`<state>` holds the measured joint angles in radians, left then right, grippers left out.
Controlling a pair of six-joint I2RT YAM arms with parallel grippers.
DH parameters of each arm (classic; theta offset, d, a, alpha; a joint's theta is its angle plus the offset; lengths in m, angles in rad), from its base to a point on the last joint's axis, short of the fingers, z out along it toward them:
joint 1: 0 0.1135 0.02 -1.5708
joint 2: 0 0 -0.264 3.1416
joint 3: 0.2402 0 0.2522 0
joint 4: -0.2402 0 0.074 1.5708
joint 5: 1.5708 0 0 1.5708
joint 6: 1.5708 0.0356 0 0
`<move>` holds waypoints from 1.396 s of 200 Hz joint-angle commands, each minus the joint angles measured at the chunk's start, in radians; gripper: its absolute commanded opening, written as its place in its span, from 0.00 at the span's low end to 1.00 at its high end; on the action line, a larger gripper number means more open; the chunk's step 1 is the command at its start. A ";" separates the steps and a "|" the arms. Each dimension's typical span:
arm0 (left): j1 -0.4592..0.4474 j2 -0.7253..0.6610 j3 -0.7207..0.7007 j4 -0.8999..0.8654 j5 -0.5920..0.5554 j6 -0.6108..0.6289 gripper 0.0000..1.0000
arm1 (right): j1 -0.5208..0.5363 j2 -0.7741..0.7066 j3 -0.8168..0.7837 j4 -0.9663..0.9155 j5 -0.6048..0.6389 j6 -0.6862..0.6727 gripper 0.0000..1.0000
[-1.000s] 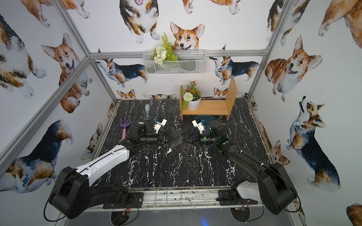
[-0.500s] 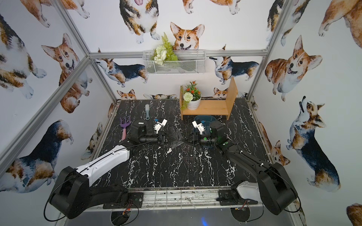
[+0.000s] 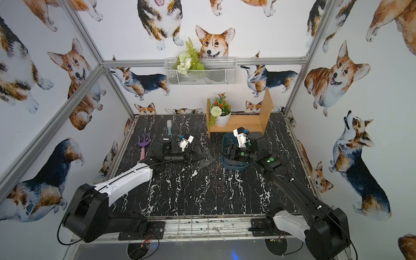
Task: Put the scattered rulers into the storage box
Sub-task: Pick up the ruler from the center of the board, then place the ruler in the storage box.
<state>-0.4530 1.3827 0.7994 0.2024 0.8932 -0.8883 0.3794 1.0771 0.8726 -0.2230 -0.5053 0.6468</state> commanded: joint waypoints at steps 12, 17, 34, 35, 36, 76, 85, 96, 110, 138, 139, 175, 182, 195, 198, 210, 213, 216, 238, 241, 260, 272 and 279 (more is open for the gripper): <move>-0.026 0.051 0.047 0.002 -0.037 0.005 0.00 | -0.004 -0.032 0.016 -0.178 0.203 -0.118 0.58; -0.032 0.061 0.055 0.002 -0.040 0.003 0.00 | -0.005 -0.036 0.017 -0.191 0.220 -0.124 0.57; -0.052 0.094 0.083 0.003 -0.055 0.004 0.00 | -0.011 -0.051 0.021 -0.224 0.257 -0.146 0.57; -0.054 0.098 0.084 0.003 -0.057 0.004 0.00 | -0.013 -0.052 0.021 -0.225 0.258 -0.147 0.57; -0.055 0.100 0.086 0.003 -0.058 0.003 0.00 | -0.014 -0.053 0.021 -0.227 0.259 -0.148 0.57; -0.118 0.192 0.168 0.003 -0.107 0.004 0.00 | -0.048 -0.095 0.019 -0.267 0.277 -0.183 0.56; -0.133 0.219 0.192 0.002 -0.118 0.003 0.00 | -0.060 -0.105 0.017 -0.271 0.267 -0.186 0.56; -0.150 0.254 0.222 0.002 -0.127 0.003 0.00 | -0.077 -0.118 0.014 -0.275 0.255 -0.186 0.56; -0.171 0.309 0.265 0.003 -0.136 -0.003 0.00 | -0.099 -0.135 0.011 -0.280 0.237 -0.187 0.56; -0.206 0.398 0.350 -0.004 -0.155 0.000 0.00 | -0.147 -0.161 0.010 -0.300 0.196 -0.194 0.56; -0.207 0.402 0.352 -0.004 -0.155 0.000 0.00 | -0.148 -0.162 0.010 -0.301 0.196 -0.194 0.56; -0.229 0.496 0.461 -0.057 -0.191 0.029 0.00 | -0.189 -0.185 0.011 -0.325 0.169 -0.207 0.57; -0.233 0.514 0.483 -0.072 -0.198 0.038 0.00 | -0.194 -0.188 0.010 -0.326 0.163 -0.210 0.57; -0.238 0.545 0.521 -0.089 -0.208 0.043 0.00 | -0.200 -0.192 0.008 -0.328 0.156 -0.210 0.58; -0.239 0.552 0.528 -0.091 -0.209 0.043 0.00 | -0.201 -0.192 0.008 -0.329 0.156 -0.210 0.58; -0.245 0.580 0.560 -0.104 -0.216 0.047 0.00 | -0.205 -0.196 0.008 -0.329 0.150 -0.211 0.58; -0.246 0.588 0.568 -0.110 -0.220 0.050 0.00 | -0.206 -0.197 0.008 -0.329 0.149 -0.211 0.58; -0.249 0.594 0.577 -0.115 -0.222 0.052 0.00 | -0.207 -0.198 0.007 -0.329 0.149 -0.211 0.58; -0.267 0.646 0.640 -0.148 -0.231 0.064 0.00 | -0.210 -0.202 0.007 -0.328 0.143 -0.210 0.58; -0.269 0.654 0.648 -0.152 -0.233 0.066 0.00 | -0.212 -0.203 0.007 -0.328 0.142 -0.210 0.58; -0.282 0.697 0.688 -0.172 -0.242 0.071 0.00 | -0.214 -0.207 0.007 -0.328 0.137 -0.208 0.58; -0.289 0.717 0.707 -0.183 -0.249 0.075 0.00 | -0.215 -0.210 0.006 -0.329 0.134 -0.207 0.58; -0.292 0.728 0.720 -0.195 -0.257 0.080 0.00 | -0.217 -0.213 0.005 -0.329 0.132 -0.207 0.58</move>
<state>-0.7353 2.0819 1.4841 0.0490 0.6590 -0.8387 0.1646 0.8726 0.8810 -0.5461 -0.3527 0.4461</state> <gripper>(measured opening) 0.078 0.579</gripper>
